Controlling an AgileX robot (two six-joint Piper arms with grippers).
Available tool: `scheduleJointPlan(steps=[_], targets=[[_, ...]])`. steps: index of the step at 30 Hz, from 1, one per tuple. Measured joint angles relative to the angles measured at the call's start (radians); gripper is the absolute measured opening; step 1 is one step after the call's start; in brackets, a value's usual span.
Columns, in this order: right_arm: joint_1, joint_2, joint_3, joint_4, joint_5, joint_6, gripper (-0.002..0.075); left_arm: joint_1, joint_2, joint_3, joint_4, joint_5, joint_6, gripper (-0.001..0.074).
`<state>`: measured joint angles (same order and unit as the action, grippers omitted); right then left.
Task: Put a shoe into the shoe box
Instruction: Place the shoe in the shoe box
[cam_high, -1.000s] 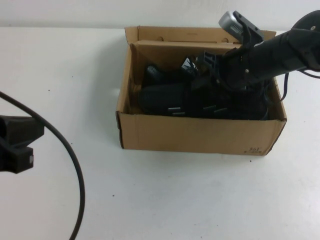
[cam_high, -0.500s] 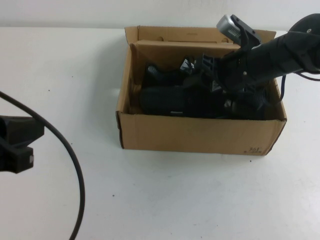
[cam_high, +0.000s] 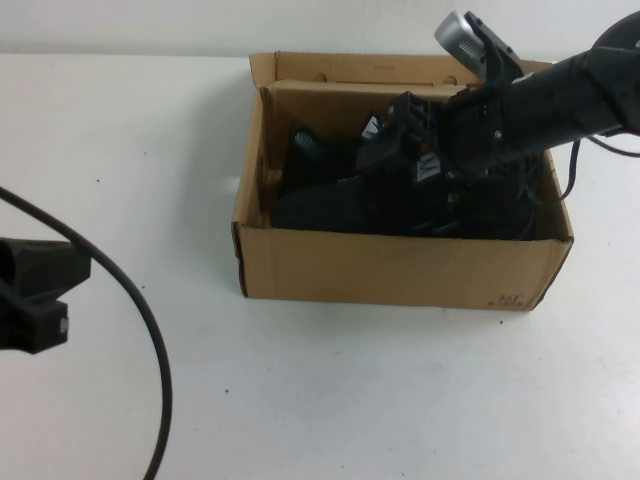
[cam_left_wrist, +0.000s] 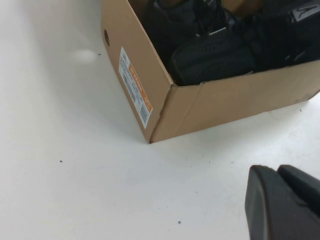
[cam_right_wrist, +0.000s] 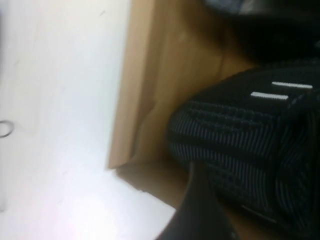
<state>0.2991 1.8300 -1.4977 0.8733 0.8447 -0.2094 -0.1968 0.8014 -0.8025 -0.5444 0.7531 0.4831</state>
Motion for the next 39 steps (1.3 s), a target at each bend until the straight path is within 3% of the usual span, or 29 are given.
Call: scheduleJointPlan(steps=[10,28,39], targets=[[0.0,-0.002,0.0,0.011,0.036,0.038,0.0458,0.0,0.0,0.0,0.0,0.016,-0.004,-0.0001],[-0.001,0.058,-0.004,-0.144,0.049,0.048,0.0457,0.0,0.0,0.0,0.0,0.022,-0.005,-0.0001],[-0.006,-0.063,-0.006,-0.33,0.06,0.048,0.0451,0.0,0.0,0.0,0.089,0.086,-0.005,-0.0001]])
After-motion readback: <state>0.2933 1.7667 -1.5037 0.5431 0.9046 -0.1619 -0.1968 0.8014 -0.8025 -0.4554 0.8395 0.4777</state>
